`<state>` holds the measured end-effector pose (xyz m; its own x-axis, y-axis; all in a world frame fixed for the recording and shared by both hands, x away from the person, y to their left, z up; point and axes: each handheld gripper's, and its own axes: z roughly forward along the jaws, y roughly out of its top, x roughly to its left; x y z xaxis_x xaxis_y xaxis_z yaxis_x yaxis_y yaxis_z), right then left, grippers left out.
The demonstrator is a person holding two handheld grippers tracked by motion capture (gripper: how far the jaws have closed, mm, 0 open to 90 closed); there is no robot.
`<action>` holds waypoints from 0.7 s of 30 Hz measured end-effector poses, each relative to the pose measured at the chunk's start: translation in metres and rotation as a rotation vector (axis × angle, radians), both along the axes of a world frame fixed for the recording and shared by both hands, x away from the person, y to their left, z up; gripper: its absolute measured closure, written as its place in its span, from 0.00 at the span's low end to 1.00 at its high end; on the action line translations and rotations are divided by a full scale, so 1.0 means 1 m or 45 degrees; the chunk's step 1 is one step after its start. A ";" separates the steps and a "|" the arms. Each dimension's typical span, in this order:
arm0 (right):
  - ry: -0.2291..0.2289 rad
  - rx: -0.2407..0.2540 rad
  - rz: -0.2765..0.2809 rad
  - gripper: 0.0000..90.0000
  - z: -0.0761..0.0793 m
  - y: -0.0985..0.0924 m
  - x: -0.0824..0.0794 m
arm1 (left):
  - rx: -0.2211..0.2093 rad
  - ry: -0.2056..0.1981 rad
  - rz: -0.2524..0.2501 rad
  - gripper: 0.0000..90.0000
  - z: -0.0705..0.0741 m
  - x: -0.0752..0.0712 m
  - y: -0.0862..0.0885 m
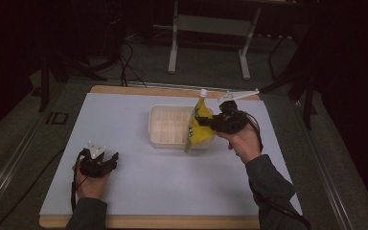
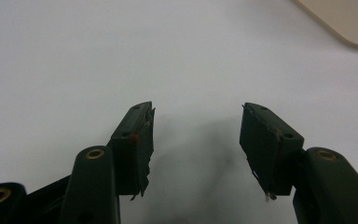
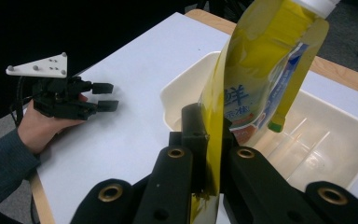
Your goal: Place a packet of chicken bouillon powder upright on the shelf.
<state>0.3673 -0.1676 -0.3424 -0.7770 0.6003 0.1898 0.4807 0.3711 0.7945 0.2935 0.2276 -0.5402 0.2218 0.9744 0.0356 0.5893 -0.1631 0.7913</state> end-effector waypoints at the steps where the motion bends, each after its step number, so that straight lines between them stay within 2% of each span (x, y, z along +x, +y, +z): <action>1: 0.000 -0.002 -0.004 1.00 0.000 0.000 0.001 | 0.001 0.000 0.000 0.49 0.000 0.000 0.000; 21: -0.044 -0.026 -0.040 1.00 -0.002 0.010 0.014 | -0.003 -0.002 0.002 0.49 0.000 0.000 0.000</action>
